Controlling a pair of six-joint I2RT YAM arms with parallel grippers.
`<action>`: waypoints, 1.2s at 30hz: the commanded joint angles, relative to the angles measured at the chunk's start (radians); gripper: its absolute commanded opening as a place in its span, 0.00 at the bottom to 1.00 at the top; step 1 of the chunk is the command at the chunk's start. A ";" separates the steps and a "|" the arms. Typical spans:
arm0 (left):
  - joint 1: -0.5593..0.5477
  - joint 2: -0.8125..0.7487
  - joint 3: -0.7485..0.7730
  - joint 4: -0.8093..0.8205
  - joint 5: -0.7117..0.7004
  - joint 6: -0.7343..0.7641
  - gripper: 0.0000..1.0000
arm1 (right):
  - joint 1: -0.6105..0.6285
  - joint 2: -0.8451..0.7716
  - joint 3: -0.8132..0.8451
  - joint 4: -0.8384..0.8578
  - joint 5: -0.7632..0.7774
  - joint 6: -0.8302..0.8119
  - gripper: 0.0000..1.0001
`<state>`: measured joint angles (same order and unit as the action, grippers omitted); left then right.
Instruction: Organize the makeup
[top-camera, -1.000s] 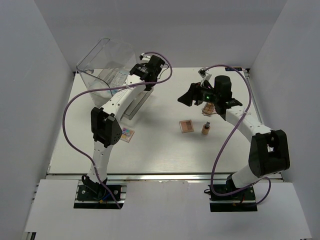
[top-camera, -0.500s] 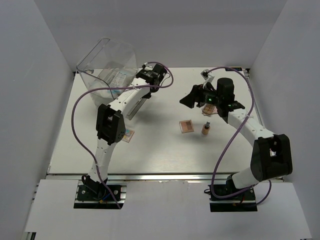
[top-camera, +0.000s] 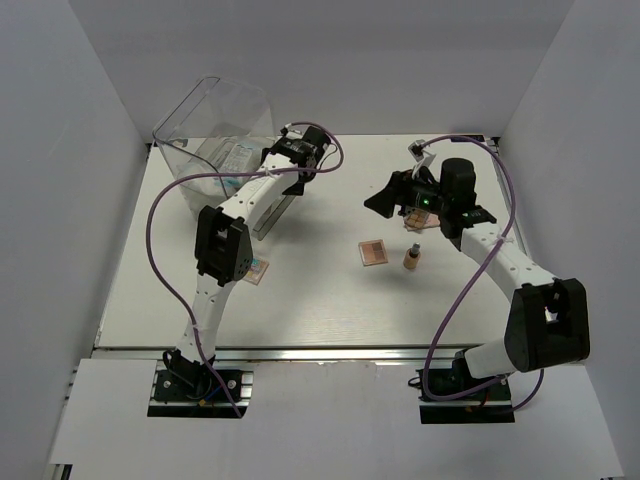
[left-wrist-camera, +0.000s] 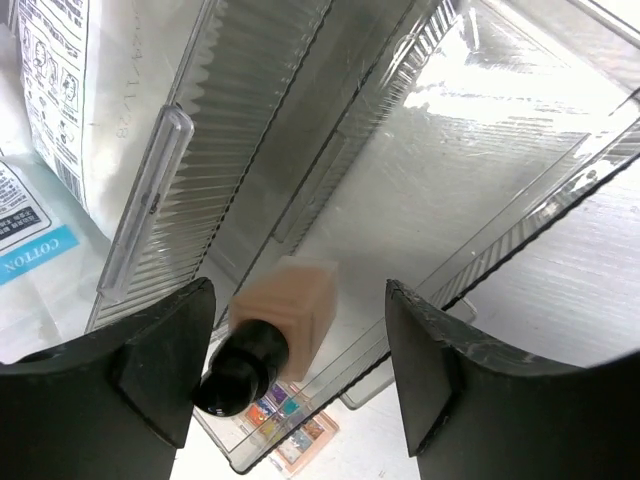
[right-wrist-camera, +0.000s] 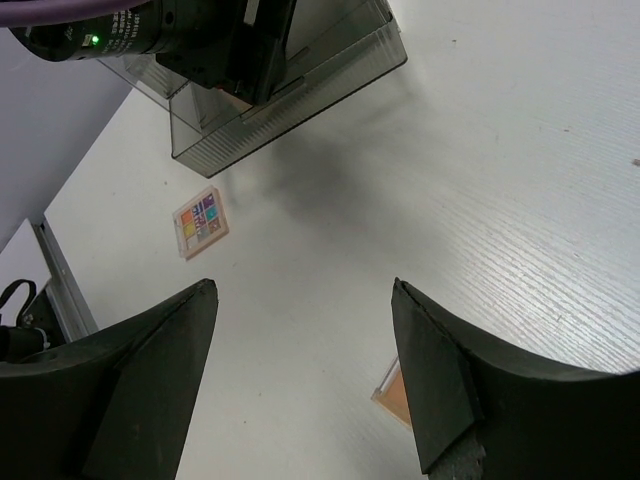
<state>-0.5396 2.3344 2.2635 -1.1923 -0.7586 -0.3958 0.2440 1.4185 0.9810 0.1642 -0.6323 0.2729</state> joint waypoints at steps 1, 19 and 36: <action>-0.007 -0.053 0.031 0.011 0.014 -0.003 0.78 | -0.003 -0.036 0.001 0.017 -0.013 -0.032 0.76; 0.000 -0.123 0.021 0.135 0.185 0.009 0.41 | -0.003 -0.161 -0.005 -0.077 -0.012 -0.267 0.74; 0.000 -0.596 -0.400 0.476 0.501 -0.018 0.40 | -0.025 -0.325 -0.021 -0.479 0.328 -0.632 0.89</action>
<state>-0.5392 1.9331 1.9823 -0.8692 -0.3882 -0.3977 0.2371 1.1305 0.9653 -0.2081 -0.4778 -0.2955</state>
